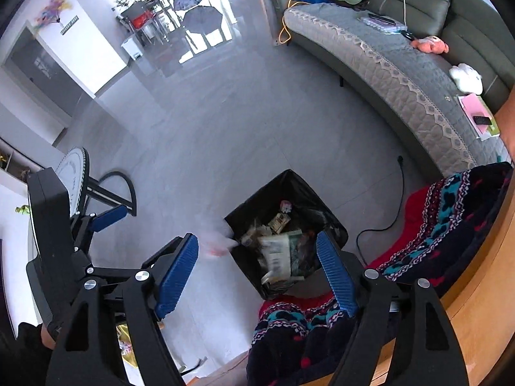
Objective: Collect trash
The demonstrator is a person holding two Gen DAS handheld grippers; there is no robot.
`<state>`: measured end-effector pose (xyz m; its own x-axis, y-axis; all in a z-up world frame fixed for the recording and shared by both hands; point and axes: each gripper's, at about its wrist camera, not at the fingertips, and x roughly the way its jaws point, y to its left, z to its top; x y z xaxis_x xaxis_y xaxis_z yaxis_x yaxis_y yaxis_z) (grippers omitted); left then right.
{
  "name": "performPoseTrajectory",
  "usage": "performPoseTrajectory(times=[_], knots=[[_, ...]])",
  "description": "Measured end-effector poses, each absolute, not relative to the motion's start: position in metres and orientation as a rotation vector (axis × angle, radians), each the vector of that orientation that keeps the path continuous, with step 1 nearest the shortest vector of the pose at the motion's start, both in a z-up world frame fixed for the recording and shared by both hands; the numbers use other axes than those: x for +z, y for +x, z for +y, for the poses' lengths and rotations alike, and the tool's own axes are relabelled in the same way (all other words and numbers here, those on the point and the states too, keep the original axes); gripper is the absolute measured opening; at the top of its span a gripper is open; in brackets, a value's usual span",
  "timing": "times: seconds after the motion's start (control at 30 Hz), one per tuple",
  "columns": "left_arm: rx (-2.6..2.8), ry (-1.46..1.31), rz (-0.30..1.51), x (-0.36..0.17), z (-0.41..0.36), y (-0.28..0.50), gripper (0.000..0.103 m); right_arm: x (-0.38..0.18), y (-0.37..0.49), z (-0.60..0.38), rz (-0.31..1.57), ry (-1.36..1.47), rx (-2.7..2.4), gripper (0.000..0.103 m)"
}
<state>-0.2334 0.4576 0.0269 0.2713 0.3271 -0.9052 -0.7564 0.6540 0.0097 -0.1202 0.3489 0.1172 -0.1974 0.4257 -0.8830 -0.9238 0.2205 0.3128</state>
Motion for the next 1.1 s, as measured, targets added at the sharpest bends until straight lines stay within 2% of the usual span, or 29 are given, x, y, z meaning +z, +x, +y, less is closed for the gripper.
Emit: performPoseTrajectory(times=[0.63,1.1], knots=[[0.710,-0.469,1.070,0.031,0.450,-0.215,0.097,0.126,-0.105,0.332,1.203,-0.501,1.336,0.077],[0.605,-0.405,1.036,0.052,0.427,-0.175,0.097,0.139,-0.072,0.283,1.203,-0.404,1.244,0.077]])
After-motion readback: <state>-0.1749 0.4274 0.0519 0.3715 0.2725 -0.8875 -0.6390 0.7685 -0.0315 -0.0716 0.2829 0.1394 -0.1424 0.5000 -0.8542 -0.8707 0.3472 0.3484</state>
